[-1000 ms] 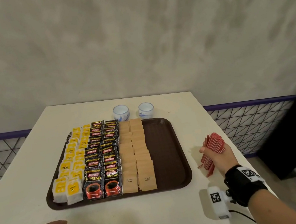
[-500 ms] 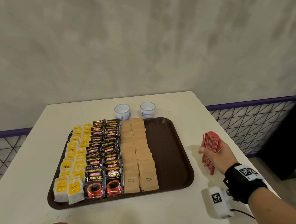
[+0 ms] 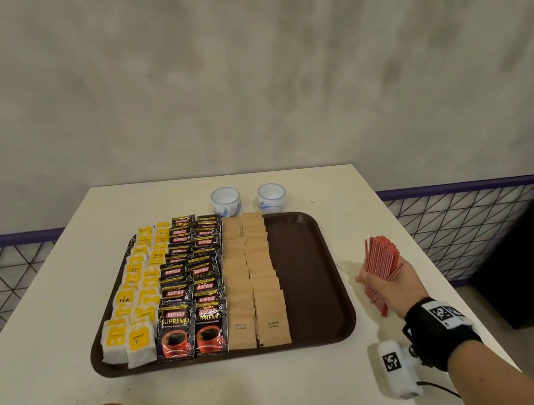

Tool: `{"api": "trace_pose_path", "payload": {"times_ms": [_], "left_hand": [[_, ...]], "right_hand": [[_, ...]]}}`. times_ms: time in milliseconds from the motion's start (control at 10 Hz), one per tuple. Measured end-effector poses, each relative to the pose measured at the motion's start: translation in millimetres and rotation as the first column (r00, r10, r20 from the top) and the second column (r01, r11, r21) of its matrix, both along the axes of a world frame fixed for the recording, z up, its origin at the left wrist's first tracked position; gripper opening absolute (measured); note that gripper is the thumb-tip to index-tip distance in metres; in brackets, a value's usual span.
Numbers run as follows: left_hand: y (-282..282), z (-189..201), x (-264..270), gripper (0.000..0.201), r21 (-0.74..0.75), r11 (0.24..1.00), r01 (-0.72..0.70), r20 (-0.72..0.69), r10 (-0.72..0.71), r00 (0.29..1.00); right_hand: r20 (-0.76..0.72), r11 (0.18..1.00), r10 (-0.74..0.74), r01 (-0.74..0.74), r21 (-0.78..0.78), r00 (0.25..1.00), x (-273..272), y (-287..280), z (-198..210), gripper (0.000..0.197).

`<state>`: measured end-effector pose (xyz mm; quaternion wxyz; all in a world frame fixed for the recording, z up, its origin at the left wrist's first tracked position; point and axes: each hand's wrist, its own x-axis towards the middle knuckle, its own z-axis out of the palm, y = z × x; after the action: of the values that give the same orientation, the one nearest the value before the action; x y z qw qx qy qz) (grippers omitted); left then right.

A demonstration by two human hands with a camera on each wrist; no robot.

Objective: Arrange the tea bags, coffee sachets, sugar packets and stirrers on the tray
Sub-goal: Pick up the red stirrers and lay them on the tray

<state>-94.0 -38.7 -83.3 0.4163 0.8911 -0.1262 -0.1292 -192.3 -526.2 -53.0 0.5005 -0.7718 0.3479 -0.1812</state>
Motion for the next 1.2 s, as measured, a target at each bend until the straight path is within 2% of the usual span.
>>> {"api": "trace_pose_path", "payload": {"times_ms": [100, 200, 300, 400, 500, 600, 700, 800, 900, 1000, 1100, 1200], "left_hand": [[-0.7, 0.2, -1.2, 0.048, -0.01, 1.0, 0.019, 0.008, -0.019, 1.0], [0.3, -1.2, 0.8, 0.051, -0.005, 1.0, 0.019, 0.013, -0.019, 1.0], [0.7, 0.9, 3.7, 0.053, 0.016, 1.0, 0.019, -0.016, -0.019, 1.0], [-1.0, 8.5, 3.6, 0.039, -0.002, 0.999, 0.035, -0.013, -0.035, 0.999], [-5.0, 14.5, 1.2, 0.036, -0.012, 0.999, 0.03, 0.012, -0.03, 0.999], [-5.1, 15.1, 3.6, 0.049, 0.032, 0.999, 0.028, -0.022, -0.027, 0.999], [-1.7, 7.7, 7.3, 0.058, 0.068, 0.997, 0.041, -0.012, -0.041, 0.999], [0.0, 3.0, 11.0, 0.052, 0.026, 0.999, 0.041, -0.083, -0.038, 0.996], [14.7, -12.6, 15.0, 0.032, 0.032, 0.998, 0.058, -0.142, -0.053, 0.988], [10.8, -11.0, 8.5, 0.032, -0.06, 0.996, -0.059, -0.114, 0.052, 0.992], [25.5, -51.7, 12.7, 0.016, -0.097, 0.934, -0.343, -0.323, 0.296, 0.899], [115.1, -205.1, 112.7, 0.061, -0.068, 0.83, -0.554, -0.36, 0.497, 0.789]], "right_hand": [[0.015, 1.0, -0.019, 0.019, 0.02, 1.0, -0.1, -1.3, -3.7, 0.028], [0.036, 0.999, -0.035, 0.033, 0.04, 0.999, -0.7, -1.7, -4.8, 0.025], [-0.005, 0.998, -0.036, 0.036, 0.057, 0.999, 0.5, -1.6, -4.8, 0.02], [-0.015, 0.998, -0.023, 0.024, 0.065, 1.0, 3.6, -3.4, -1.9, 0.016], [-0.012, 0.995, -0.025, 0.026, 0.097, 1.0, 8.7, -5.0, 7.8, 0.015], [0.015, 0.979, 0.002, -0.005, 0.202, 1.0, 21.8, -1.4, 28.9, 0.014], [-0.028, 0.944, 0.099, -0.085, 0.32, 0.995, 44.7, 2.7, 49.6, 0.02], [-0.163, 0.92, 0.218, -0.147, 0.363, 0.962, 70.3, 13.2, 59.9, 0.022], [-0.295, 0.92, 0.271, -0.156, 0.36, 0.916, 89.9, 28.8, 60.3, 0.023], [-0.367, 0.921, 0.301, -0.168, 0.352, 0.88, 102.2, 39.5, 56.1, 0.023], [-0.419, 0.935, 0.285, -0.155, 0.317, 0.862, 109.8, 45.2, 53.6, 0.014], [-0.485, 0.956, 0.252, -0.137, 0.26, 0.837, 118.1, 47.3, 50.3, 0.018]]}}
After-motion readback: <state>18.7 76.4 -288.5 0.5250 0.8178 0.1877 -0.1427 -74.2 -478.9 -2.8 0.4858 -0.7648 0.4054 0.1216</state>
